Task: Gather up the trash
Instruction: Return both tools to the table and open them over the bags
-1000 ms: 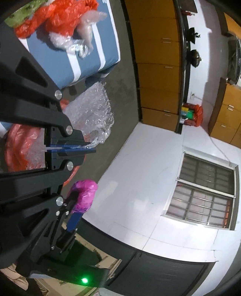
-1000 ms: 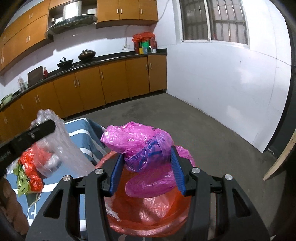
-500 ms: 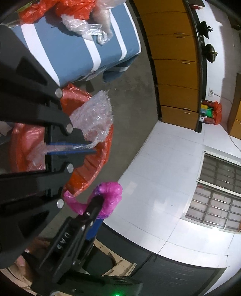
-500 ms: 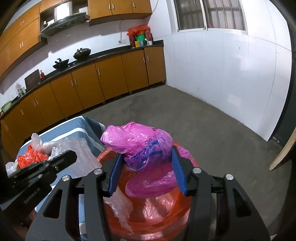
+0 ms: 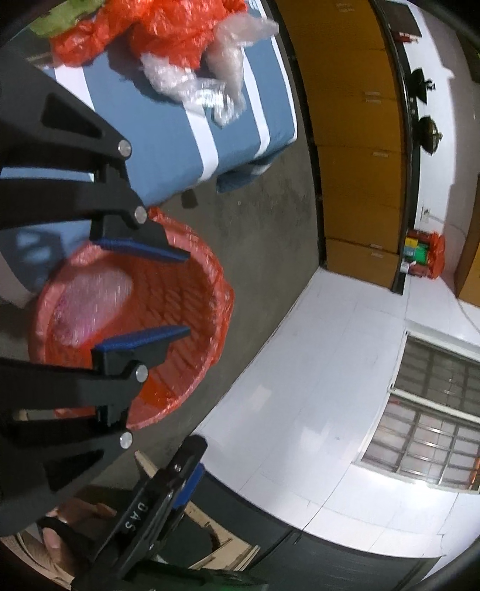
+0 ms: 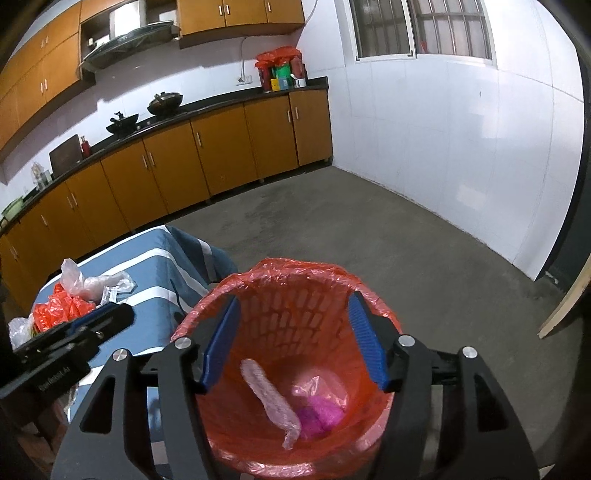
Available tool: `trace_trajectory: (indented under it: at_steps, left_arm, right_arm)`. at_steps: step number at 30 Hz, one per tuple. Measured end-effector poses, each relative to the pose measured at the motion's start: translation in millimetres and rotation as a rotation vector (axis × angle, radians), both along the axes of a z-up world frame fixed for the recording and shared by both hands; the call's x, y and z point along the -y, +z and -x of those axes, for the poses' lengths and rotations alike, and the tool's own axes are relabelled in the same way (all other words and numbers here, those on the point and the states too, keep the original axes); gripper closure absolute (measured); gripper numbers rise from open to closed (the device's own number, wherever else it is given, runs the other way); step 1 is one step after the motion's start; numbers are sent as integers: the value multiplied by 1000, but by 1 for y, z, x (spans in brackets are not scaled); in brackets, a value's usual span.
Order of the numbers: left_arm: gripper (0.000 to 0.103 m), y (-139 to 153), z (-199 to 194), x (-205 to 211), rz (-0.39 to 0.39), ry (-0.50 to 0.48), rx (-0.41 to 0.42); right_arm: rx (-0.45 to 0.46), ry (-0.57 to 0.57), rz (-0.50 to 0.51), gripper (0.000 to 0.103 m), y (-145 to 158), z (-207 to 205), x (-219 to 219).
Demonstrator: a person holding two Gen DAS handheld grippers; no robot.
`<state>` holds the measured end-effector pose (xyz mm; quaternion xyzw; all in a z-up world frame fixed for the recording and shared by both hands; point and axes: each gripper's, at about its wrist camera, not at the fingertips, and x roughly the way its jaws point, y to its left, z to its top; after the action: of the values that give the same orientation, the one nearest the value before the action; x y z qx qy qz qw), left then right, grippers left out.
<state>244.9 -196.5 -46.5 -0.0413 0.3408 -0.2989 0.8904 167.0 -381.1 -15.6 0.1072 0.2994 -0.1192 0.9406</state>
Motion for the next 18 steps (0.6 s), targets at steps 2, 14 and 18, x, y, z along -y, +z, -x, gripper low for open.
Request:
trace_trajectory:
  at_steps: [2, 14, 18]
  left_arm:
    - [61, 3, 2, -10, -5, 25, 16]
    - [37, 26, 36, -109, -98, 289, 161]
    - [31, 27, 48, -151, -146, 412, 188]
  right_arm:
    - [3, 3, 19, 42, 1, 1, -4]
    - [33, 96, 81, 42, 6, -8, -57]
    - [44, 156, 76, 42, 8, -15, -86]
